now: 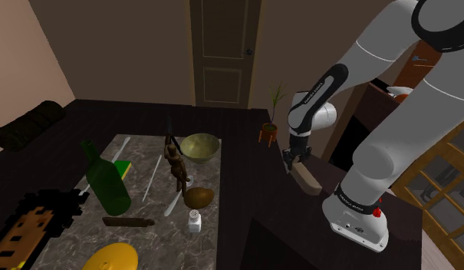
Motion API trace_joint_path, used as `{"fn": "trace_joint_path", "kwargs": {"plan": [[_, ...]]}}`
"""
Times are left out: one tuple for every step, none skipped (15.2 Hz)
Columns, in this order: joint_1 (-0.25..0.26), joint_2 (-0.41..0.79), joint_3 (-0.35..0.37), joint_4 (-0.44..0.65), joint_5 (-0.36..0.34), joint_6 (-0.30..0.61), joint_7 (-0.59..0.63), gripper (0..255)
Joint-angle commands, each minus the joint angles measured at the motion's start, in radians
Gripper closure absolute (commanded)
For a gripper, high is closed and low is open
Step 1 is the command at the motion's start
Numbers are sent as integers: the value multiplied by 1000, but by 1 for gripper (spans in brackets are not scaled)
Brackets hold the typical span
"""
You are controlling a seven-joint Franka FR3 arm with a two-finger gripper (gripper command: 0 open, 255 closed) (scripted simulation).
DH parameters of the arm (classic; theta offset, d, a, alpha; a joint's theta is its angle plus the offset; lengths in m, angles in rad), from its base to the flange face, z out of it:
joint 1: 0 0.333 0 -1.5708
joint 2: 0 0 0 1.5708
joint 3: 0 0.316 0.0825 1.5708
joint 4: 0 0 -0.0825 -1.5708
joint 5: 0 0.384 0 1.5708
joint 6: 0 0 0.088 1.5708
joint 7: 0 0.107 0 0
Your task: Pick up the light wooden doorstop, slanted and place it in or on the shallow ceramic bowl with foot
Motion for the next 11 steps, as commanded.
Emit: {"fn": "trace_joint_path", "kwargs": {"plan": [[-5, -43, 1, -2, -12, -41, 10, 255], [-7, -66, 1, -3, -18, -63, 15, 255], [-9, -89, 2, -3, -23, -86, 19, 255], [-11, -111, 2, -3, -28, -108, 23, 255], [-13, -133, 3, -2, -32, -131, 27, 255], [-15, -155, 4, -1, -36, -153, 30, 255], [-17, -176, 5, 0, -39, -176, 34, 255], [-19, -197, 5, 2, -42, -198, 37, 255], [-20, -217, 6, 4, -45, -220, 40, 255], [-22, -237, 6, 6, -48, -243, 42, 255], [-23, -257, 7, 9, -50, -265, 45, 255]]}}
